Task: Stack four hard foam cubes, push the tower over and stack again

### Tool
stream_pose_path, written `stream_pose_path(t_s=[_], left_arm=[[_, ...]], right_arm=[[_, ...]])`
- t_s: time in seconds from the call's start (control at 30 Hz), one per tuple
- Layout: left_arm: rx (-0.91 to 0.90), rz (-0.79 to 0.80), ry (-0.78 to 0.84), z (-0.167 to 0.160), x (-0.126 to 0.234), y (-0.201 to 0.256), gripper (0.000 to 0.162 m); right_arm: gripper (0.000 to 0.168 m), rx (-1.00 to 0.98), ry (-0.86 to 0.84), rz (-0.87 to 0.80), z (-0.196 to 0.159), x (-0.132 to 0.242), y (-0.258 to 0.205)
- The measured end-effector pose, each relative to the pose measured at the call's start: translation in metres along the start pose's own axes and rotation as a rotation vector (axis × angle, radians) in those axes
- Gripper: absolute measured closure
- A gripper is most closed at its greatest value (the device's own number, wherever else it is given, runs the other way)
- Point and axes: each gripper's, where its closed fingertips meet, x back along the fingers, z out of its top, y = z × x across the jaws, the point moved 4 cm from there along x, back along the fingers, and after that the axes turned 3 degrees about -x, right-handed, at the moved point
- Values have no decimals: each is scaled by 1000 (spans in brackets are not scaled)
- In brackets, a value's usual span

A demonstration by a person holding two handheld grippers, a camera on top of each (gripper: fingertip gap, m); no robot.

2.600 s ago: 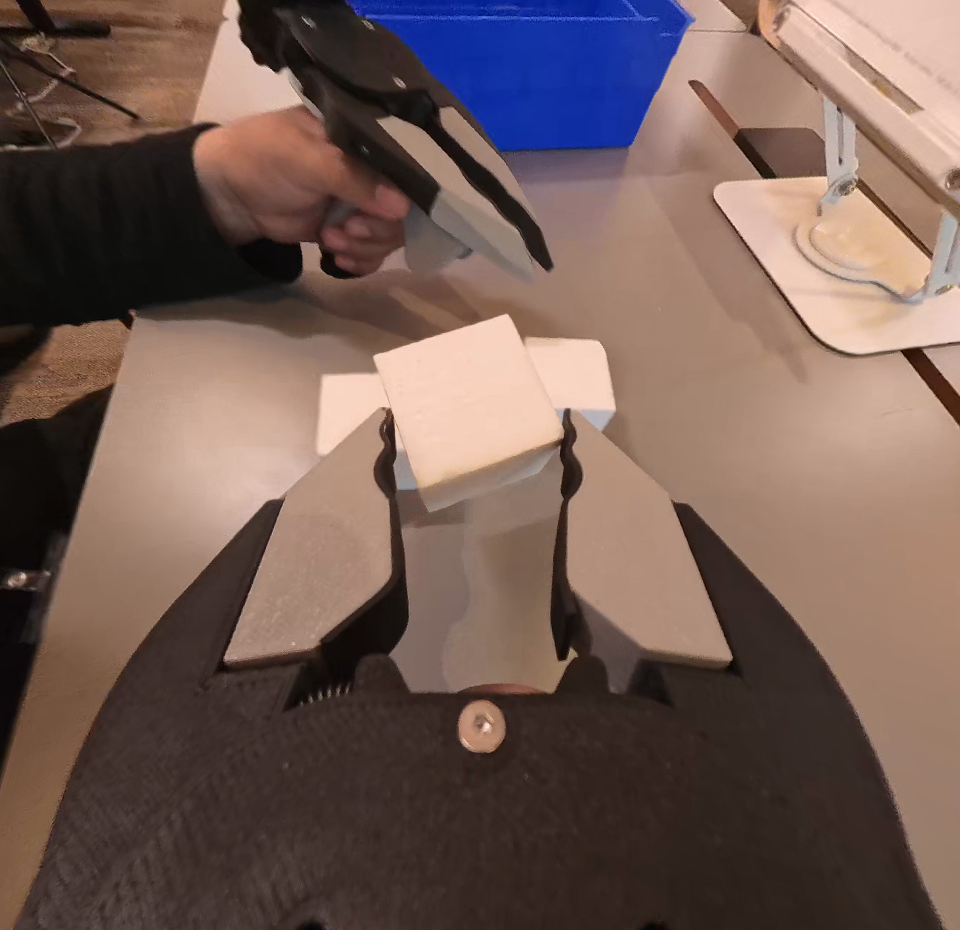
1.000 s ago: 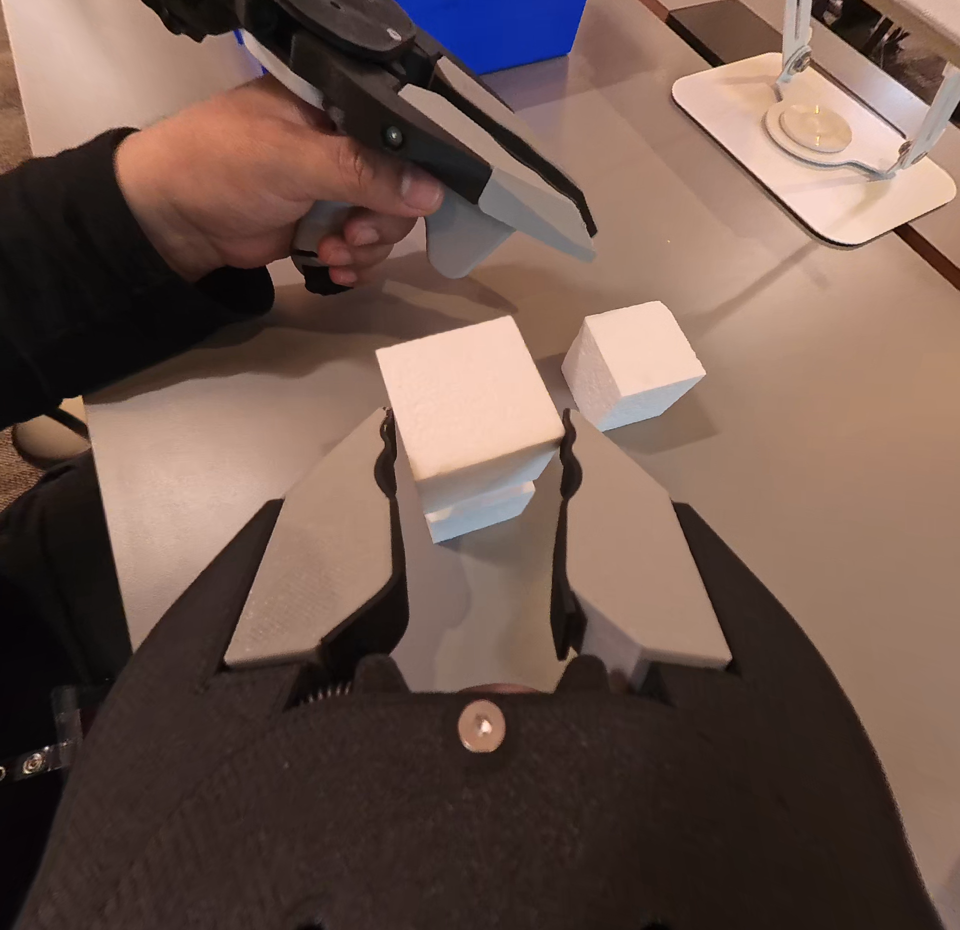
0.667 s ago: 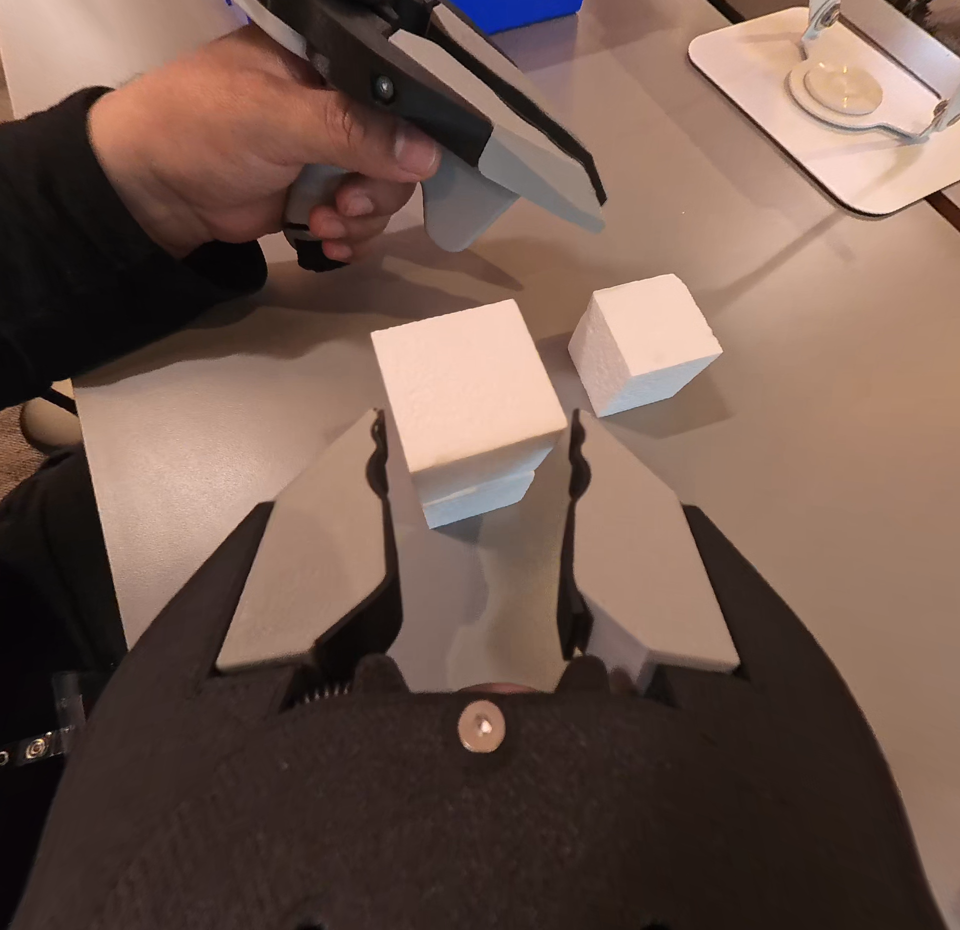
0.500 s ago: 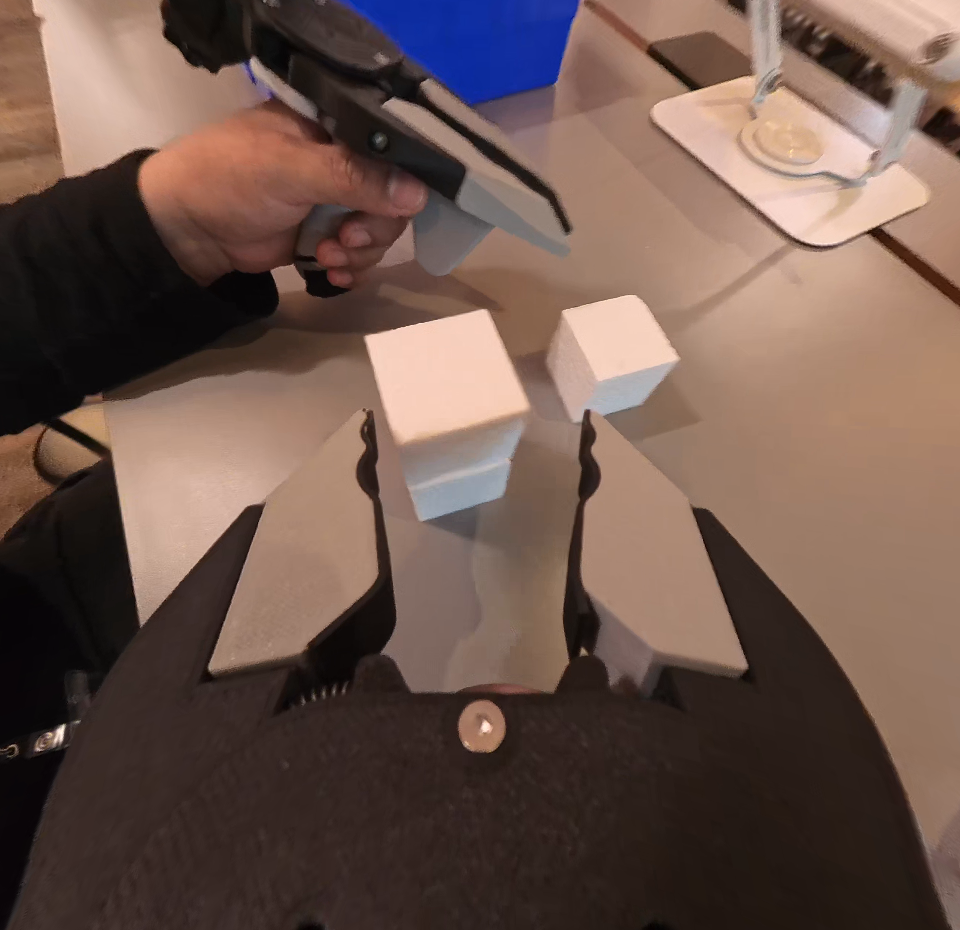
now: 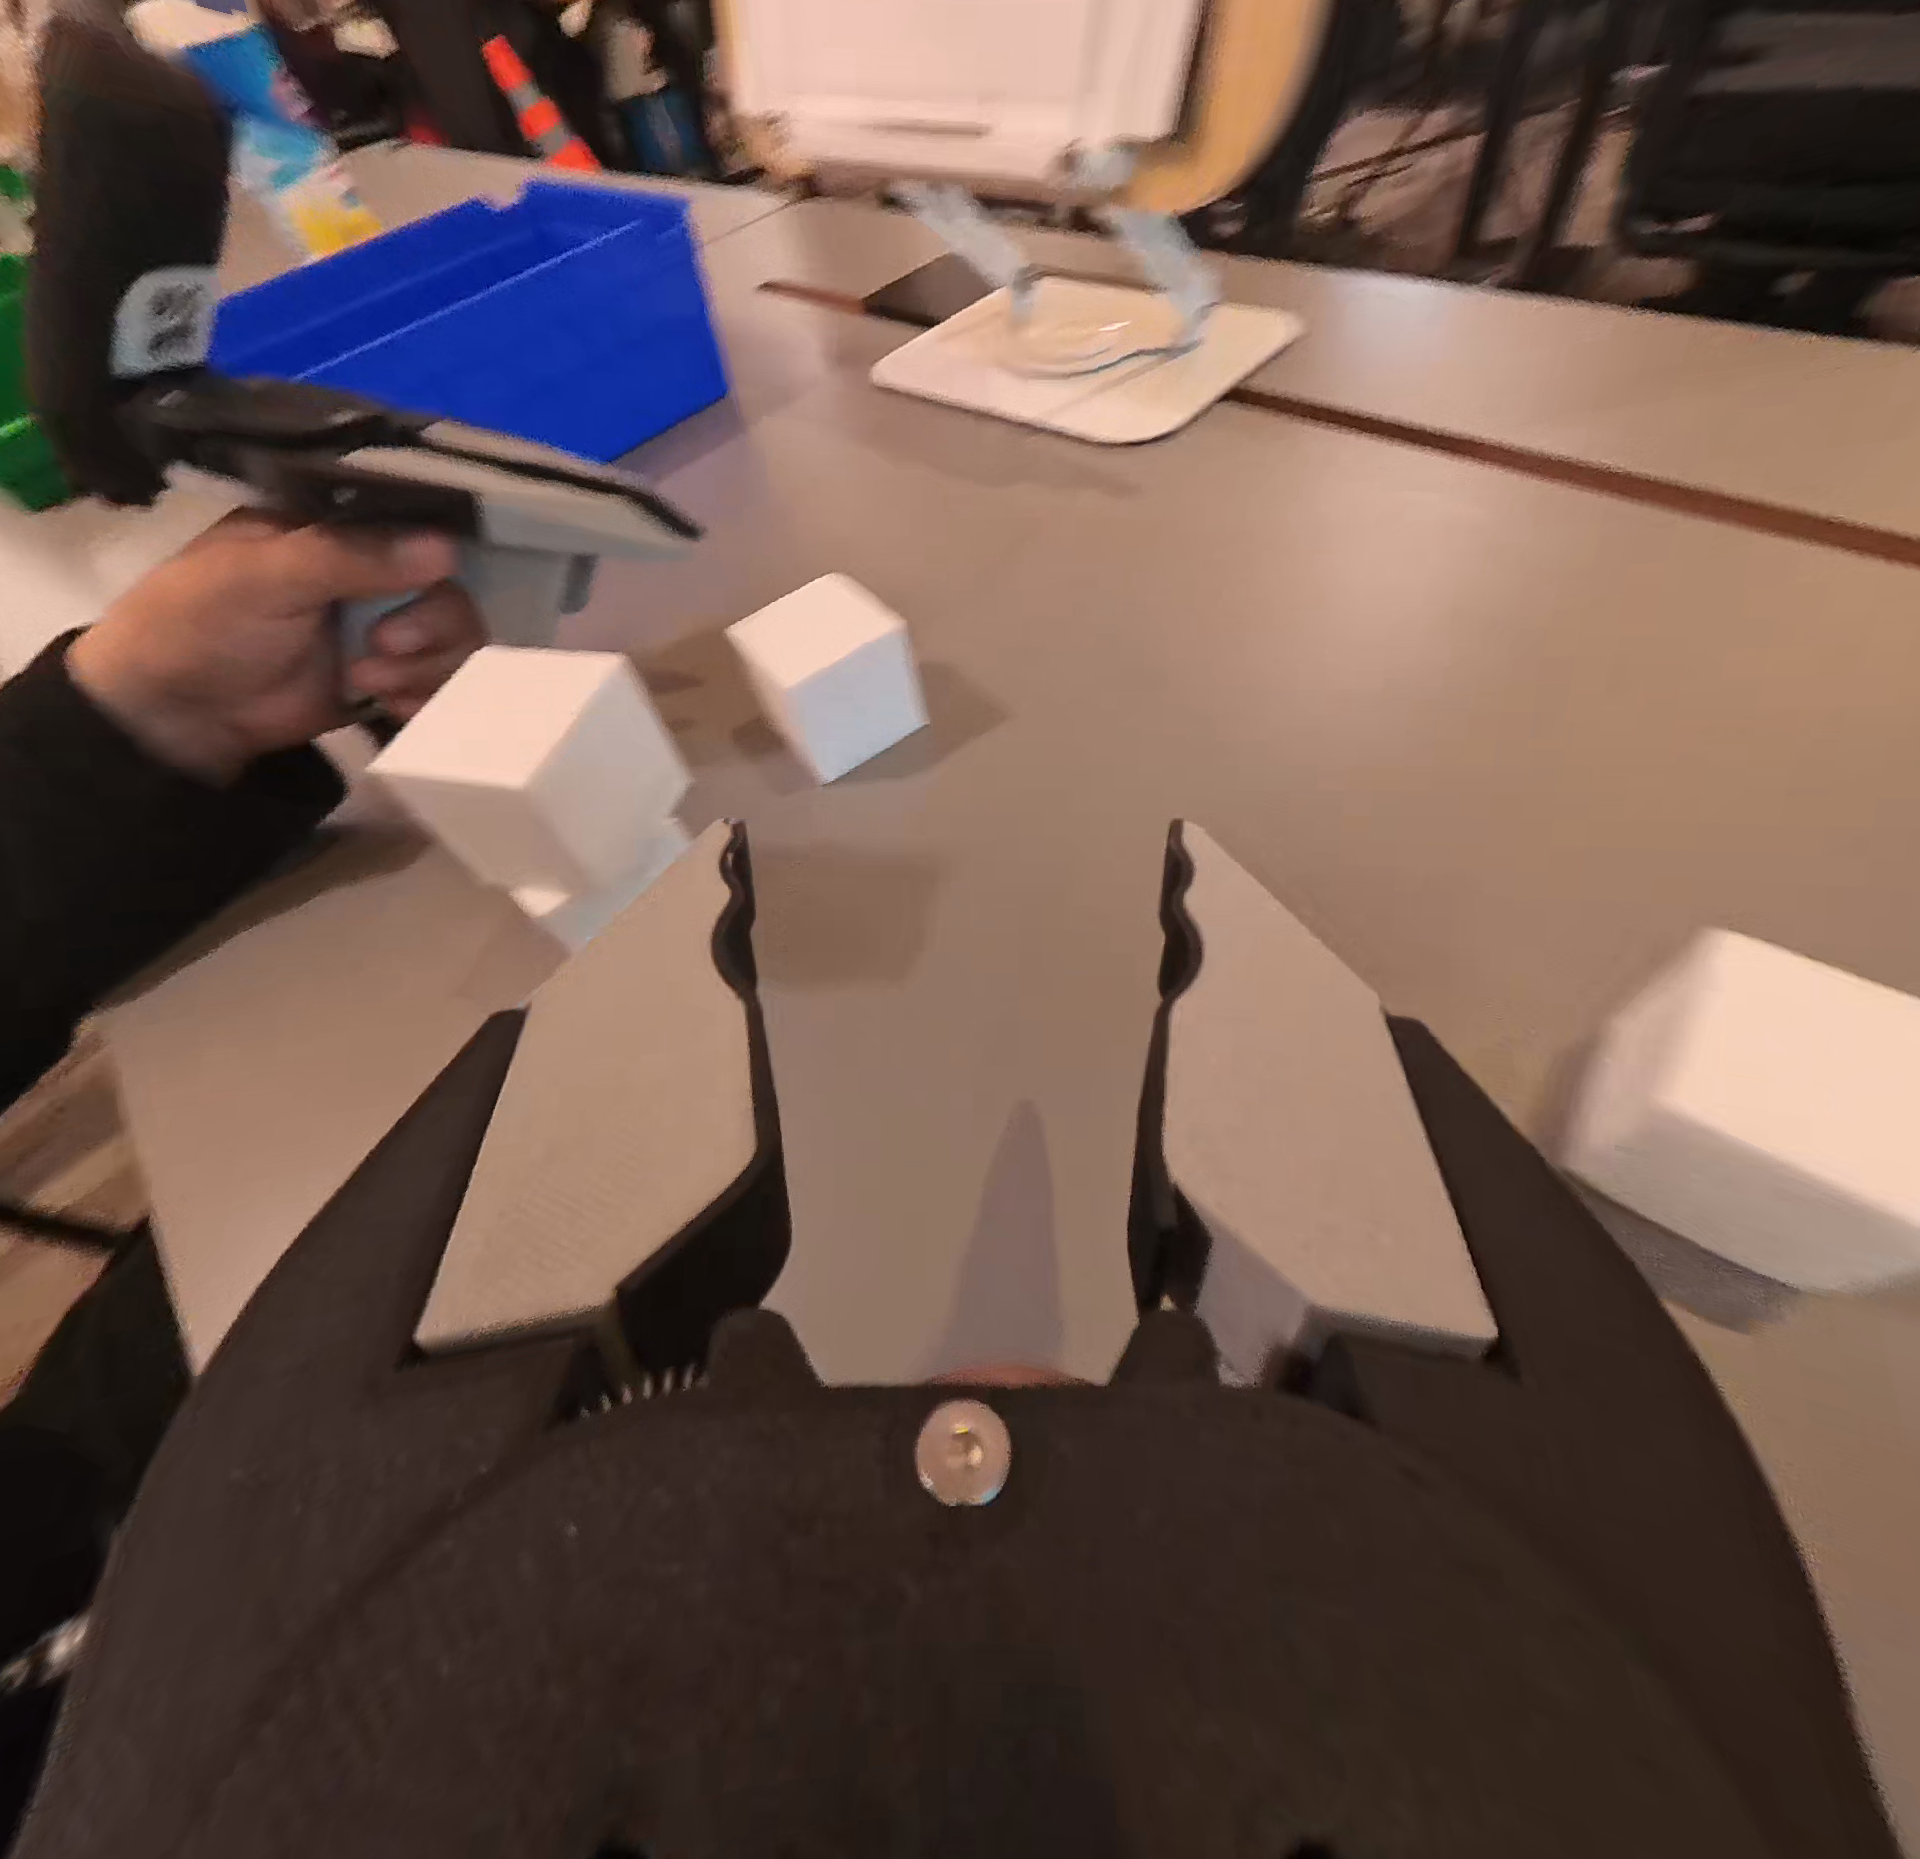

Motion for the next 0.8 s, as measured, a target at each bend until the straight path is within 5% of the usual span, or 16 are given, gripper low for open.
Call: stream_pose_path(t_s=[0.1,0.27,0.8], left_arm=[[0,2,1,0,0,-1,142],[-22,-57,22,3,3,9,143],[-55,-46,15,3,3,12,144]], right_arm=[[92,73,-65,114,-14,-23,-44],[126,240,-115,147,-22,-46,-80],[150,226,-122,186,-25,-42,-81]])
